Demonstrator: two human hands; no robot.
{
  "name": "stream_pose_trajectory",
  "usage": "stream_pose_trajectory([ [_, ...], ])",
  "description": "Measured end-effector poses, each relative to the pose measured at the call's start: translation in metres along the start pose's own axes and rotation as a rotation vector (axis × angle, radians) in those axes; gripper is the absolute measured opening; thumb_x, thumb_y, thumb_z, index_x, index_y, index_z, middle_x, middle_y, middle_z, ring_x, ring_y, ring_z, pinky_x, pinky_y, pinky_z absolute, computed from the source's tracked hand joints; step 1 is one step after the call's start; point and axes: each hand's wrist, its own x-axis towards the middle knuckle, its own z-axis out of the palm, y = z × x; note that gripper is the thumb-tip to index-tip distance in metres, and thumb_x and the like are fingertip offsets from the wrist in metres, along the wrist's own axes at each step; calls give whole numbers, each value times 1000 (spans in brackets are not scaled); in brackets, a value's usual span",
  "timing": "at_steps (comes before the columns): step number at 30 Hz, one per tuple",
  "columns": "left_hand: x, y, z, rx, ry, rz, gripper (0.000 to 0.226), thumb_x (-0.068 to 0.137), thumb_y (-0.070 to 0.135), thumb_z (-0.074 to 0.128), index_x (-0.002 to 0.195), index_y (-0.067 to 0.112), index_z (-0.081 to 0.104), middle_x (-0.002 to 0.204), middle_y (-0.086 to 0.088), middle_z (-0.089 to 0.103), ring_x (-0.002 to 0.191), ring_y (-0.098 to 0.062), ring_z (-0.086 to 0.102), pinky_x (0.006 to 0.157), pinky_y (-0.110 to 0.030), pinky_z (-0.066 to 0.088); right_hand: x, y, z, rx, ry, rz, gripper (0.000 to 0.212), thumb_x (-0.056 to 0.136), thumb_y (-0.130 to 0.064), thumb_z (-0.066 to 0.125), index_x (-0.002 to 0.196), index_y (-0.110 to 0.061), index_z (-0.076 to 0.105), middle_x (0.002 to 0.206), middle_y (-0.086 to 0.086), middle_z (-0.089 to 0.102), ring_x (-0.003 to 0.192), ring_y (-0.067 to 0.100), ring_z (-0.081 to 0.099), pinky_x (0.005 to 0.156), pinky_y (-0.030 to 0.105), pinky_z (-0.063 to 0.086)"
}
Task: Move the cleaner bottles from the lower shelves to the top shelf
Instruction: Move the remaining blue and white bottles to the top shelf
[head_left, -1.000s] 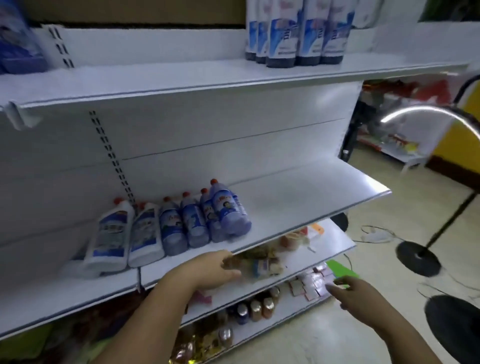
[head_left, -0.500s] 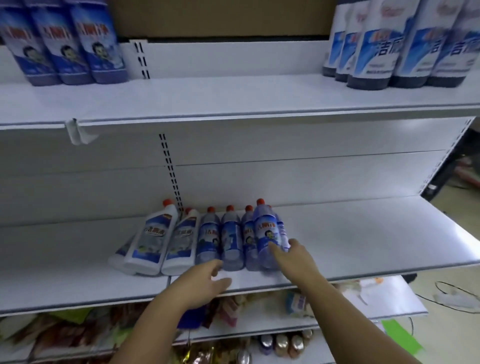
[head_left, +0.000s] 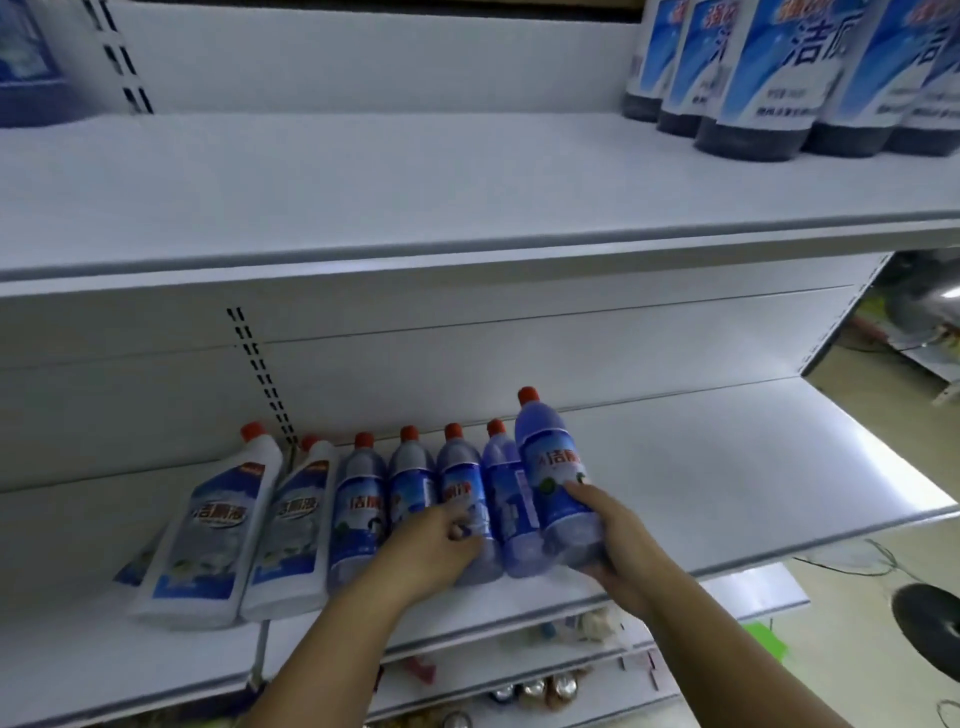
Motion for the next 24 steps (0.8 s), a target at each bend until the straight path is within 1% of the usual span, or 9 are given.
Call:
stream_pose_trajectory([
  [3,5,9,16,61,72,-49,37,88,34,52,124,24,54,117,-3,61,94,-15,54,85,-28,44,-7,-8,-26,278,-107,25,56,72,-27,63,122,-5,50,106,23,62,95,31,61,78,42,57],
  [8,25,35,57,366,200,-14,34,87,30,52,113,10,58,117,-10,60,106,-26,57,88,-33,46,-20,-8,-57,317,-56,14,81,48,-27,84,118,-3,50,89,24,62,79,31,61,58,35,60],
  [12,51,53,87,528,289,-72,40,89,23,48,125,6,48,124,-12,52,109,-27,55,91,-36,47,-31,-11,-79,322,-28,16,58,67,-25,63,118,-2,48,90,24,59,77,31,58,55,33,59],
  [15,56,62,98,269,360,34,27,89,9,49,115,5,56,124,-11,53,109,-26,55,88,-30,44,-37,-13,-99,302,-23,16,55,69,-28,62,116,-2,49,91,24,60,79,31,60,56,34,59],
  [17,57,68,103,186,434,34,32,87,23,56,116,8,56,118,-9,58,105,-22,57,87,-27,44,-41,-13,-108,292,13,17,54,71,-34,61,114,-3,50,93,23,62,79,30,61,57,35,59],
  [18,61,71,105,168,451,-18,44,83,35,59,119,10,53,114,-7,60,102,-21,59,87,-27,47,-42,-13,-112,298,37,15,51,76,-37,60,113,-3,51,95,23,62,79,31,61,57,36,59],
  [21,75,78,108,-41,247,-306,82,67,52,69,130,8,39,114,-8,61,99,-24,61,85,-32,49,-44,-14,-124,330,88,-2,46,90,-38,51,118,-2,50,98,22,63,80,31,62,58,37,59],
  [22,78,81,107,-136,165,-358,84,63,51,71,128,6,42,110,-9,63,96,-25,61,84,-32,50,-46,-15,-128,334,101,-9,46,90,-37,51,119,-2,49,98,22,62,80,31,62,59,37,59],
  [24,82,83,106,-315,93,-383,69,62,43,74,116,5,54,94,-9,65,83,-23,63,77,-31,53,-50,-16,-136,294,115,-31,46,89,-35,53,121,-2,47,101,23,62,81,32,63,63,39,59],
])
